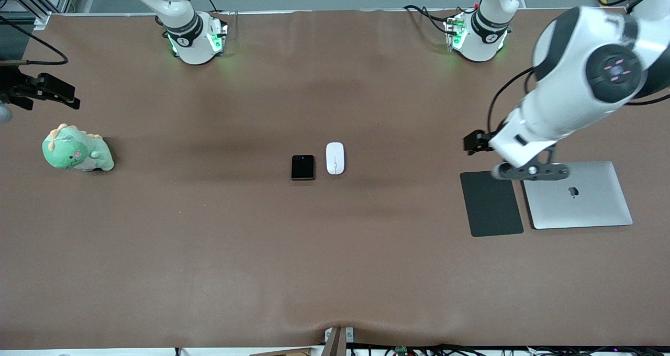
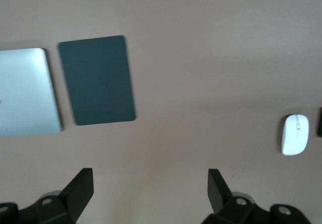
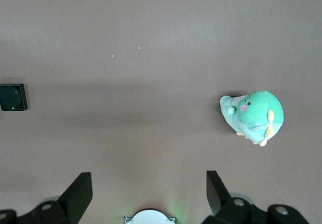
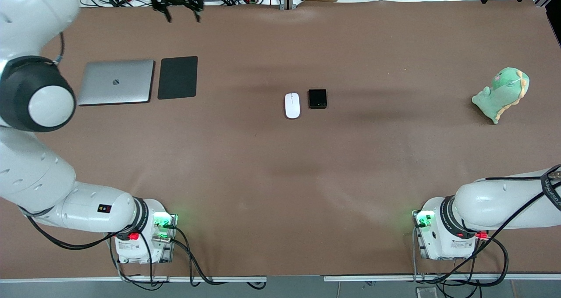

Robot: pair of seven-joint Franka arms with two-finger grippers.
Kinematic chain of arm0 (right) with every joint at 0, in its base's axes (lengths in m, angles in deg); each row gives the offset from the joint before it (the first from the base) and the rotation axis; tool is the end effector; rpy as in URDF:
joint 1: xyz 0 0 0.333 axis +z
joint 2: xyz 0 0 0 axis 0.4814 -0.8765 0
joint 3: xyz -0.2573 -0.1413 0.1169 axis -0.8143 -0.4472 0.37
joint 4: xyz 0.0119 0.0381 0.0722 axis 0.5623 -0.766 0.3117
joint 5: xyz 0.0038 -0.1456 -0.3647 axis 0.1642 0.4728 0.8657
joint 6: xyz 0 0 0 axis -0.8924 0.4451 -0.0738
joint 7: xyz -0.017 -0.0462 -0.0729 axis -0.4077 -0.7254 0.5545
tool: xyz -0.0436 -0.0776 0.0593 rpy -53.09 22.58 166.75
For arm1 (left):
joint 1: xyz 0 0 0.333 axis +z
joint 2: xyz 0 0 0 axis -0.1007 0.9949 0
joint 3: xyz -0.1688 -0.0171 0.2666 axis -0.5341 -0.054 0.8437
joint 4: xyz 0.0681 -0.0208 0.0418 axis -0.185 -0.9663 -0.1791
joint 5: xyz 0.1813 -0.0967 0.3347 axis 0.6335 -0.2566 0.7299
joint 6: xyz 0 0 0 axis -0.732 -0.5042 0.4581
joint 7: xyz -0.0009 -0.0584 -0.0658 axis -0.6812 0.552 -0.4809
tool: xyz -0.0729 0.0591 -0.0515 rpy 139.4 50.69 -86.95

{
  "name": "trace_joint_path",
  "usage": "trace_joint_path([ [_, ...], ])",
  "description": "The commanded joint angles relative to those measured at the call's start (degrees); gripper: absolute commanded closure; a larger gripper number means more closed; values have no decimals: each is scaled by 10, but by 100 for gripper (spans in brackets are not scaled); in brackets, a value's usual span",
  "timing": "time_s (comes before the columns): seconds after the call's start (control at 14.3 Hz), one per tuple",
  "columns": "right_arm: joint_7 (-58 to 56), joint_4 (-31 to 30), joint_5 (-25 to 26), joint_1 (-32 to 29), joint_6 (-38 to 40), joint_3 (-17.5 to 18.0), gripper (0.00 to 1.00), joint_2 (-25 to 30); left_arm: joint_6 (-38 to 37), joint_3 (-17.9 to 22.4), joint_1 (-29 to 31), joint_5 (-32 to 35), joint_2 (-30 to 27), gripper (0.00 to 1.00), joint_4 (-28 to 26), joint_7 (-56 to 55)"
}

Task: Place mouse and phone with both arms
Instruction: 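Reach the left gripper over the white mouse, then grasp the white mouse with the left gripper while the right gripper moves out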

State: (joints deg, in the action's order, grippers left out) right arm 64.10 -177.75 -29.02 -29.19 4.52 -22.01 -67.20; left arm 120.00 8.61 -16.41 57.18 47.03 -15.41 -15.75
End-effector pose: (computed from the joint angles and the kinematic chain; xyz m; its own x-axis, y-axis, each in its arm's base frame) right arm 0.5317 -0.0286 0.6293 0.9932 0.0099 -0.1163 0.0111 -0.9999 0.0098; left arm 0.5891 -0.2197 0.4995 0.9941 -0.0368 -0.1021 -0.0353 -0.9992 0.0162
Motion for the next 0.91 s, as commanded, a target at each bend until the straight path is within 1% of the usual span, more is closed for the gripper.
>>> trace_joint_path([
  [0.0, -3, -7, -10, -14, 2, 10, 0, 9, 34, 1, -50, -3, 43, 0, 12, -64],
  [0.28, -5, -3, -30, -23, 1, 9, 0, 6, 99, 1, -111, 4, 100, 0, 10, -124],
  [0.49, -11, 25, -29, -26, 3, 9, 0, -18, 141, 1, -158, 25, 141, 0, 9, -196],
  [0.63, -11, 27, -29, -27, 2, 9, 0, -21, 167, 1, -186, 26, 165, 0, 9, -245],
  [0.77, -12, 29, -23, -26, 3, 10, 0, -46, 200, 1, -210, 27, 191, 0, 5, -275],
  [0.84, -11, 29, -24, -26, 2, 10, 0, -48, 216, 3, -222, 27, 205, 0, 4, -289],
])
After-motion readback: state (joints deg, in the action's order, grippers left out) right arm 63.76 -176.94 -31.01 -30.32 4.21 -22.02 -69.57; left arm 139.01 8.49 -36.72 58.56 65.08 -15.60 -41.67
